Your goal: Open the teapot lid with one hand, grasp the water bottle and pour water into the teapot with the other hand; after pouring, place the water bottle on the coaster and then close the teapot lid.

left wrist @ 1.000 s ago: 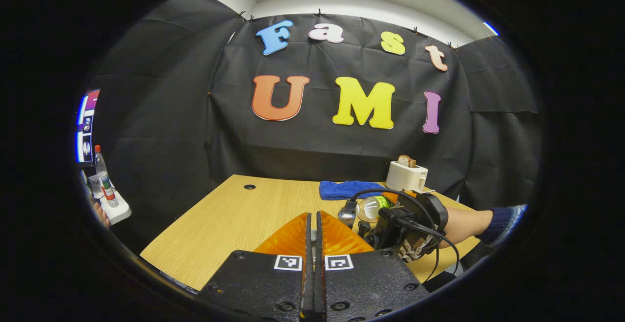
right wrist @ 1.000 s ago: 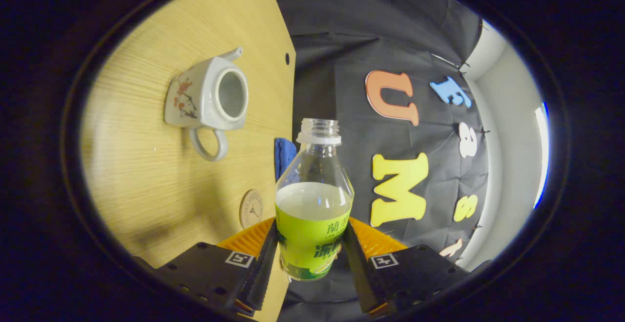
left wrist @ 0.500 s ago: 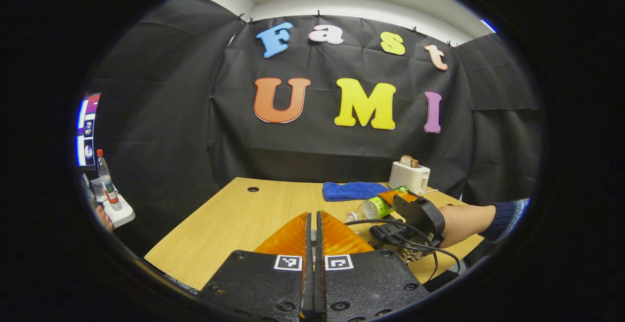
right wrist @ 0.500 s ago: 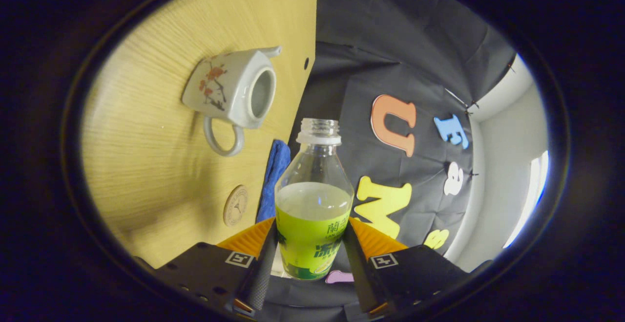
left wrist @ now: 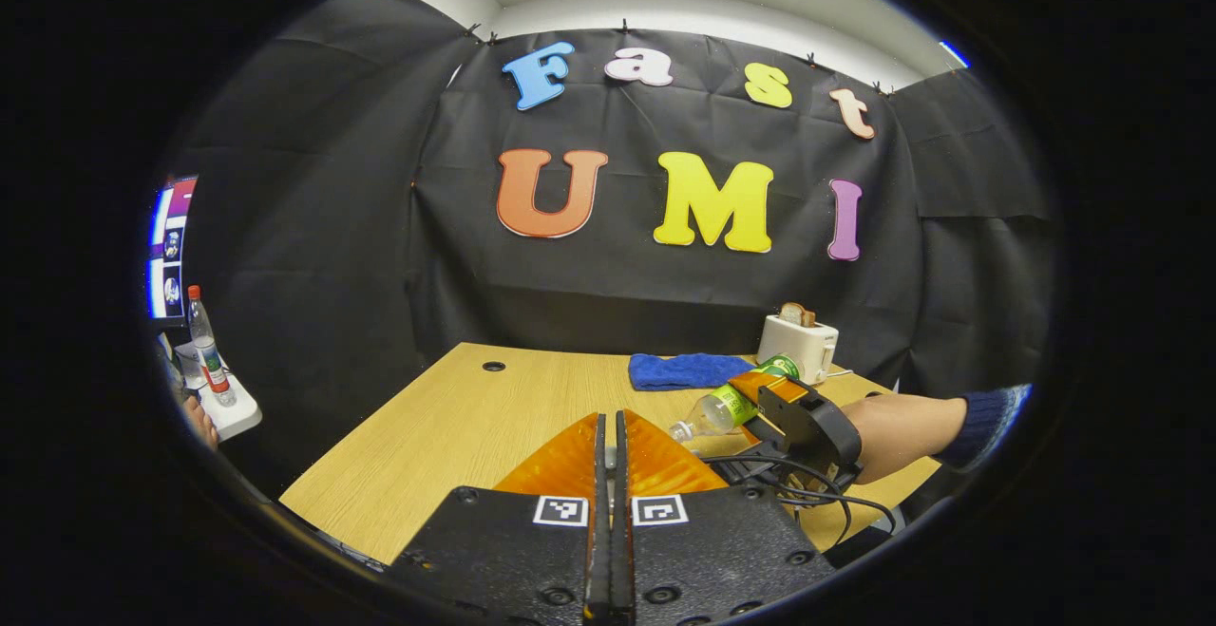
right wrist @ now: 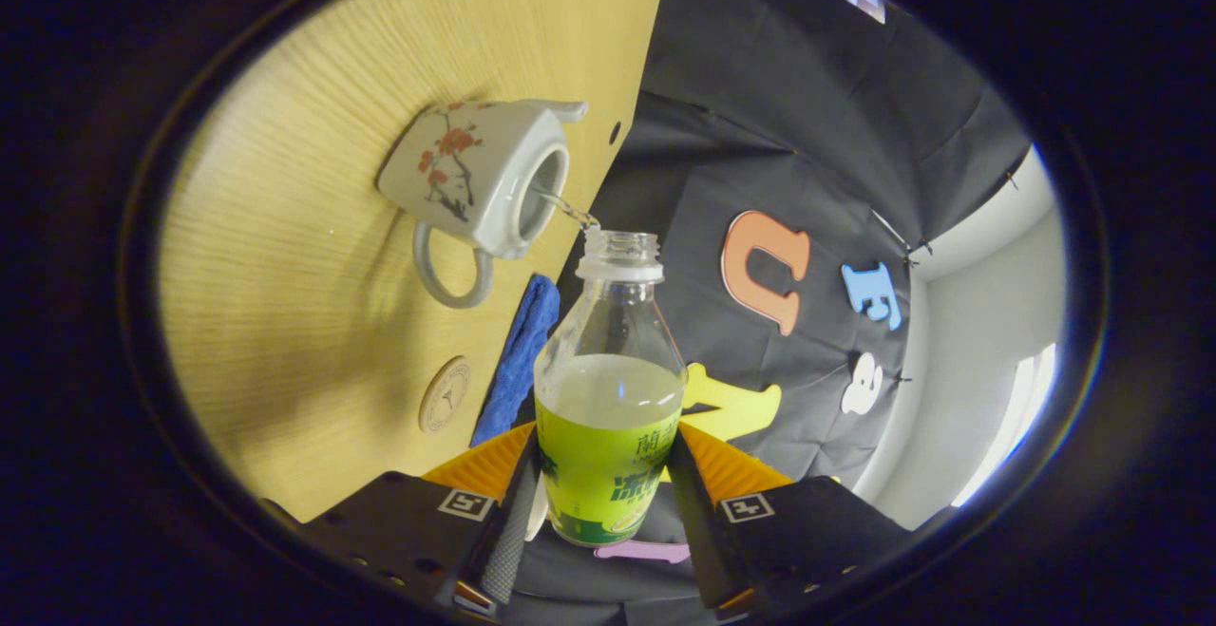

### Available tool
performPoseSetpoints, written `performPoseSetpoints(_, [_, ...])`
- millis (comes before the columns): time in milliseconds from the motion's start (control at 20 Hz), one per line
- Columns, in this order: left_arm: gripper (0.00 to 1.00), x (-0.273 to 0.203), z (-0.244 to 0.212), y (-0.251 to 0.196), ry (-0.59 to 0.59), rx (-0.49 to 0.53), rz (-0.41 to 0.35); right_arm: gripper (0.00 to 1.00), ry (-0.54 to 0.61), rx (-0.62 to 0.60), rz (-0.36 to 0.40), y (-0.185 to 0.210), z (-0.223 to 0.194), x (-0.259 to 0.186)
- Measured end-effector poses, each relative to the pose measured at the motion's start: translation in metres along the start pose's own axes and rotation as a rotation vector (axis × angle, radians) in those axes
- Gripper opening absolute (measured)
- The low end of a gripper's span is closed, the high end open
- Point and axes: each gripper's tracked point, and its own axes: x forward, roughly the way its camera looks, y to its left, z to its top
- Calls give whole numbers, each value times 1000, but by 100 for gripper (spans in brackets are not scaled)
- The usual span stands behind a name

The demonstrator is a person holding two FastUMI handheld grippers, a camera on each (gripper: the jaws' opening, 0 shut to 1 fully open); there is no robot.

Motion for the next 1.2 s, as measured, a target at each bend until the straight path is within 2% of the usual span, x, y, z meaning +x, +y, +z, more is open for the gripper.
performPoseSetpoints(150, [3,1,-1,0,2,0,-4,72,2,-26,-23,-4,1,2])
performPoseSetpoints(400, [3,2,-1,-2,8,6,-9,71,-28,-136,-82,-19,9,-1])
performPoseSetpoints(1200, [3,-1,-1,-2,8,17,-23,71,-14,-304,-135,-41,5,5])
